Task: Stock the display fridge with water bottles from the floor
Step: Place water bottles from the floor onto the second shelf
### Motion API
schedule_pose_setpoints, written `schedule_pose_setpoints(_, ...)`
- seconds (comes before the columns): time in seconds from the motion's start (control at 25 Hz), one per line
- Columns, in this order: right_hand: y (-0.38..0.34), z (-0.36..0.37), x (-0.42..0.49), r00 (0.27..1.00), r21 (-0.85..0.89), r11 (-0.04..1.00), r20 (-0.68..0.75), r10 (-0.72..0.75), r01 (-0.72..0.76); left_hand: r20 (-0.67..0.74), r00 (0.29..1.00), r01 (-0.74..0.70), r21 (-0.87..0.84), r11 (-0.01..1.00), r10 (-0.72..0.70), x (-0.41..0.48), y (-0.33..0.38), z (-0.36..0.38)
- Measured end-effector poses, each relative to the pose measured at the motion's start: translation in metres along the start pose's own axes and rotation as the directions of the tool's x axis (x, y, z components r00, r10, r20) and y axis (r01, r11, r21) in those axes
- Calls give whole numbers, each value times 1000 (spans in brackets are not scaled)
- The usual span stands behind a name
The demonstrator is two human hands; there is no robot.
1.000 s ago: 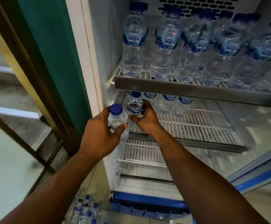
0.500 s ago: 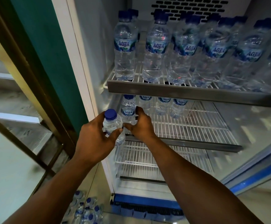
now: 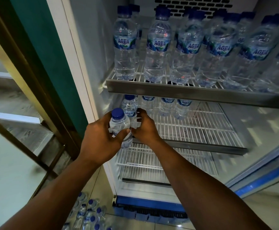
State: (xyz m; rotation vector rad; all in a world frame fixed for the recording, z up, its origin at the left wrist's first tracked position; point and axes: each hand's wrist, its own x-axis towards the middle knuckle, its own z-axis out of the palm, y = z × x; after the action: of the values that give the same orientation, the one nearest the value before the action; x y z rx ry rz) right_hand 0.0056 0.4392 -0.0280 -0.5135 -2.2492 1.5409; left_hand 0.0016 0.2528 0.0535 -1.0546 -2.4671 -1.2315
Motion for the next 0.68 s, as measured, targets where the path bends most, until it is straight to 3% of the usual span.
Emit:
schedule_pose_setpoints(0.12,-8,-17,-10,997,62,996,-48,63,-60,-4,1000,18,-12,1000,-18,6,6,6)
schedule_pose_setpoints(0.2,-17,-39,-27,998,90,996,-63,-6,12,8,999,41,-53,998,-41,10,11,11)
schedule_pose_setpoints(0.28,-27,-59,-50,982,113,985,123,-145,131,39,998,58,-127,990,-54,15,17,15)
schedule_pose_setpoints(0.36,-34,-65,-64,944,46,984,278,-176,170,74,996,68,-173,983,-55,19,23,23)
schedule_pose_setpoints(0.56,-23,-73,-56,991,51,990,13,-130,129,153,981,161,-309,937,-118,26,30,43)
schedule_pose_setpoints(0.68,-4,-84,-43,994,55,995,-83,-75,80,187,977,116,-52,992,-104,22,13,51)
